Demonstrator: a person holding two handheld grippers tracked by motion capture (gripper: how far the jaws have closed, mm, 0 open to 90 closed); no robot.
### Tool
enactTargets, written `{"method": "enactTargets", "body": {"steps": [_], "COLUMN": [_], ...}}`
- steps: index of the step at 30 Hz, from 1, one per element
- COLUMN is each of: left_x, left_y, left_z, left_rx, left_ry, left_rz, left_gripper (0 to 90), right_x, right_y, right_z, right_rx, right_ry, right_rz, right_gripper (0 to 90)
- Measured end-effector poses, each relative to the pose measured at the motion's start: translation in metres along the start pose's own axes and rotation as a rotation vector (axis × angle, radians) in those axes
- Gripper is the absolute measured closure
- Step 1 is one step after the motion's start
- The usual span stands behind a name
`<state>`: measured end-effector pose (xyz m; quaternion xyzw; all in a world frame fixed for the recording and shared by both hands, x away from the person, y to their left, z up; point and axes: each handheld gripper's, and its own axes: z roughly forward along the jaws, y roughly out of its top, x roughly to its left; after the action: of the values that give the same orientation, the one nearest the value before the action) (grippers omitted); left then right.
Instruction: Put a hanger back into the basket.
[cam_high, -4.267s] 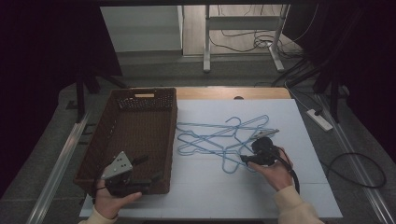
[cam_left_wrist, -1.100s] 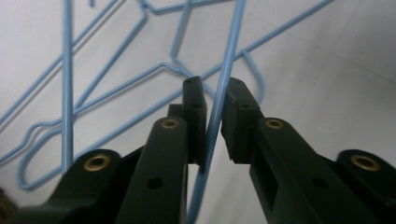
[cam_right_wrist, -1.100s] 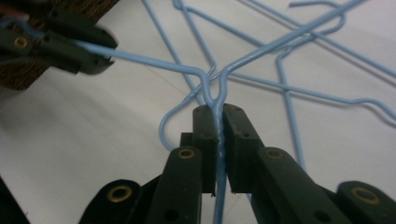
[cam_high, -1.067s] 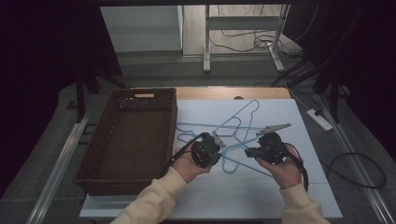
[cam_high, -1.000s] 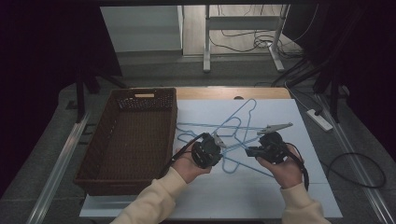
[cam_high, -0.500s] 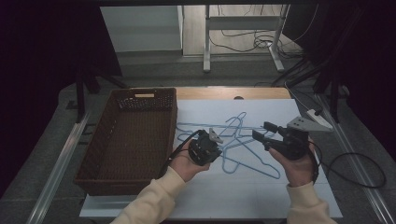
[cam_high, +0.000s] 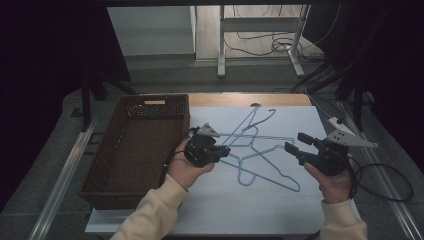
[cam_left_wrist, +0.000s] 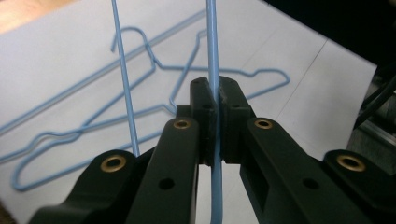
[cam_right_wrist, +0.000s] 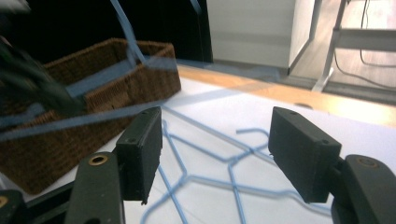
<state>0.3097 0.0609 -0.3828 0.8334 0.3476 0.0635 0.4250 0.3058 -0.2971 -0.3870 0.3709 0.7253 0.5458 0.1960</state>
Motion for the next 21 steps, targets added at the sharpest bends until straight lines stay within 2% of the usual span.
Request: {"method": "enactTargets", "body": {"steps": [3,4,7,8,10,11,15,16,19,21], "left_x": [0.006,0.011,0.02,0.02,0.03,0.03,0.05,0.05,0.066,0.069], "left_y": [0.001,0.0,-0.002,-0.002,-0.007,-0.007,-0.019,-0.019,-0.033,-0.035], "left_z": [-0.016,-0.027,-0.043,-0.043,-0.057,-0.057,-0.083,-0.083,-0.107,-0.111], "left_rx": [-0.04,-0.064,-0.097,-0.097,-0.129,-0.129,-0.162,-0.162,-0.206,-0.209], "left_ry": [-0.013,-0.028,-0.016,-0.016,-0.006,-0.006,0.014,0.014,0.025,0.029], "left_rz": [-0.018,-0.034,-0.049,-0.049,-0.067,-0.067,-0.096,-0.096,-0.109,-0.113], "left_gripper": [86.3,86.3,86.3,86.3,86.3,86.3,86.3,86.4,86.3,86.3], "right_x": [-0.005,-0.005,-0.008,-0.009,-0.01,-0.01,-0.015,-0.015,-0.019,-0.02], "right_y": [-0.011,-0.013,-0.021,-0.023,-0.026,-0.026,-0.034,-0.034,-0.039,-0.042], "right_z": [0.004,0.006,0.011,0.012,0.015,0.015,0.02,0.02,0.026,0.029], "right_rx": [0.047,0.057,0.09,0.101,0.117,0.117,0.145,0.145,0.196,0.21], "right_ry": [0.018,0.014,0.011,0.008,0.004,0.004,-0.001,-0.001,-0.006,-0.007], "right_rz": [-0.016,-0.024,-0.042,-0.039,-0.034,-0.034,-0.016,-0.016,0.002,0.006], "right_gripper": [34.8,34.5,33.6,33.3,33.2,33.2,32.6,32.6,31.7,31.7]}}
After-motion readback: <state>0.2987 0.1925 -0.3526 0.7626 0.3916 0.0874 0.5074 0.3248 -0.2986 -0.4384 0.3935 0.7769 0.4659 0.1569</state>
